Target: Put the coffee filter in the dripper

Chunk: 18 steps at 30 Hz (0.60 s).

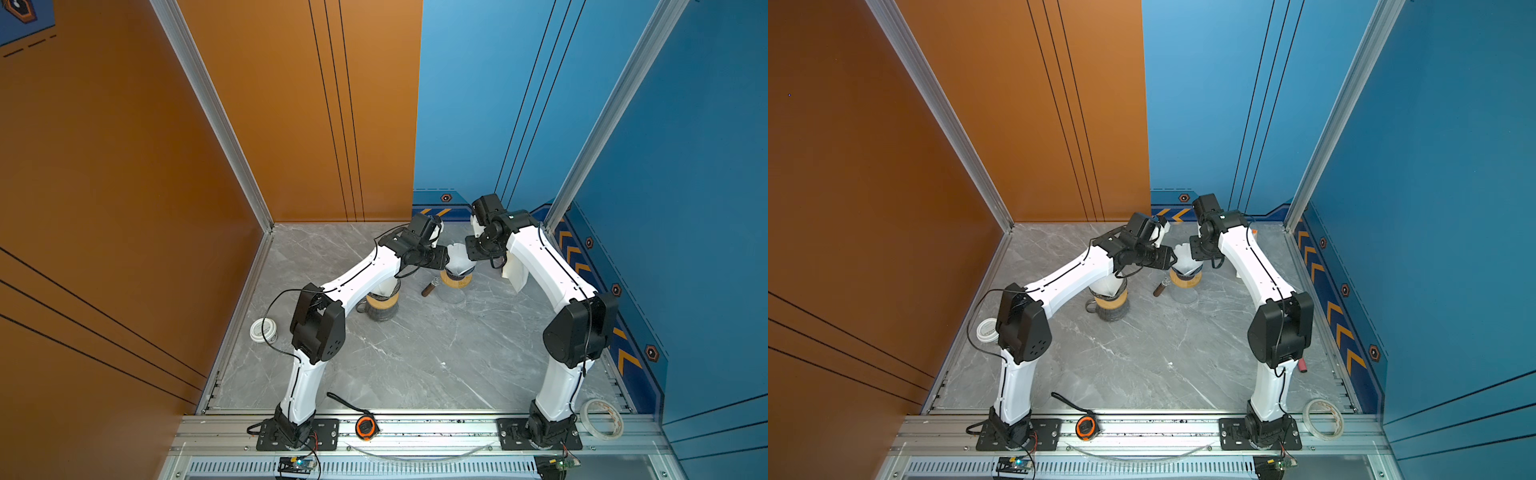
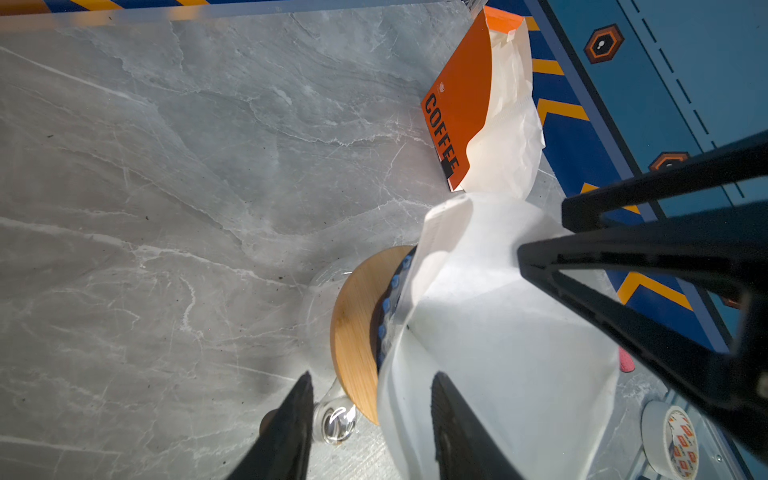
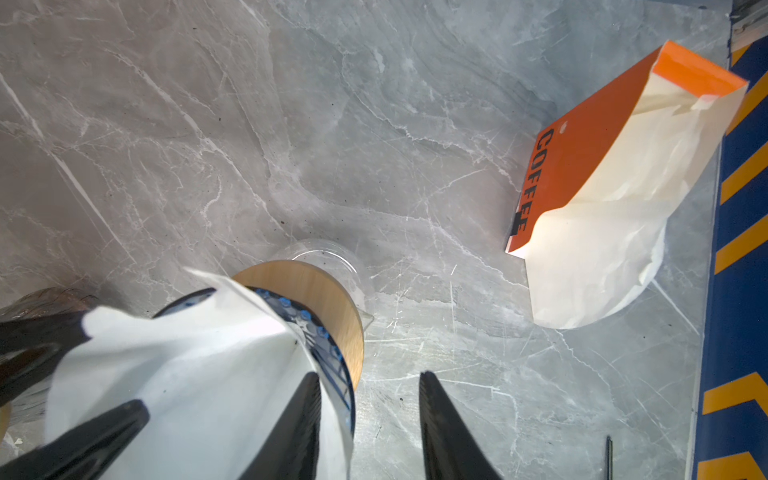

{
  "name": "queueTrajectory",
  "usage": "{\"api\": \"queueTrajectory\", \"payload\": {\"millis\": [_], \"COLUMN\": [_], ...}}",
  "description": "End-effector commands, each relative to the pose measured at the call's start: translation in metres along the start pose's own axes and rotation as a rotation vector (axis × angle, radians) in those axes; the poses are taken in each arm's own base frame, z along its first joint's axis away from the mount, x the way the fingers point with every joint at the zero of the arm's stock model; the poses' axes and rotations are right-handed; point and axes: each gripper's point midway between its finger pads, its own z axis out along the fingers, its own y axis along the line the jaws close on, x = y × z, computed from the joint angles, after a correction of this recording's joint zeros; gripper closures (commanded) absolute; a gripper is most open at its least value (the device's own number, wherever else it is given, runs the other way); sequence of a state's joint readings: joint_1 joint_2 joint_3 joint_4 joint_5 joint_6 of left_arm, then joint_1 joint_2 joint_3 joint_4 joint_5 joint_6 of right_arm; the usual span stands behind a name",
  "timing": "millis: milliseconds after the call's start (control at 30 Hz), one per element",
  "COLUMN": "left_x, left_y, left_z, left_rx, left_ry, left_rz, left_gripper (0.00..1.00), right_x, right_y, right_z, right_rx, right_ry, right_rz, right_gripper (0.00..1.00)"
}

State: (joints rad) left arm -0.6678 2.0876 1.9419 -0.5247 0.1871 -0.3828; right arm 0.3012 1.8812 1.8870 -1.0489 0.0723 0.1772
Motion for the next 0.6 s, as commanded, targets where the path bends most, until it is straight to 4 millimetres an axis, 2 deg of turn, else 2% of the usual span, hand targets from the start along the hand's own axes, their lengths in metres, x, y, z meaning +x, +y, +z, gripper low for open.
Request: {"api": "queueTrajectory", "payload": {"millis": [0,567], "left_x": [-0.003,0.008], "left_y": [0.002,0.01], "left_z": [-0.009,0.002], "left_rx": [-0.006,-0.014], "left_ry": [-0.002,0.042], "left_rz": [-0.002,-0.016], "left_gripper": [0.53,0.55], "right_x": [0.009,0.019], "right_y": [0.0,0.007], "right_z": [-0.007,0.017], "right_rx": [-0.019,-0.046], "right_ry": [0.025,0.093], "right_rz": [0.016,0.013], "right_gripper": [0.61,0.61]}}
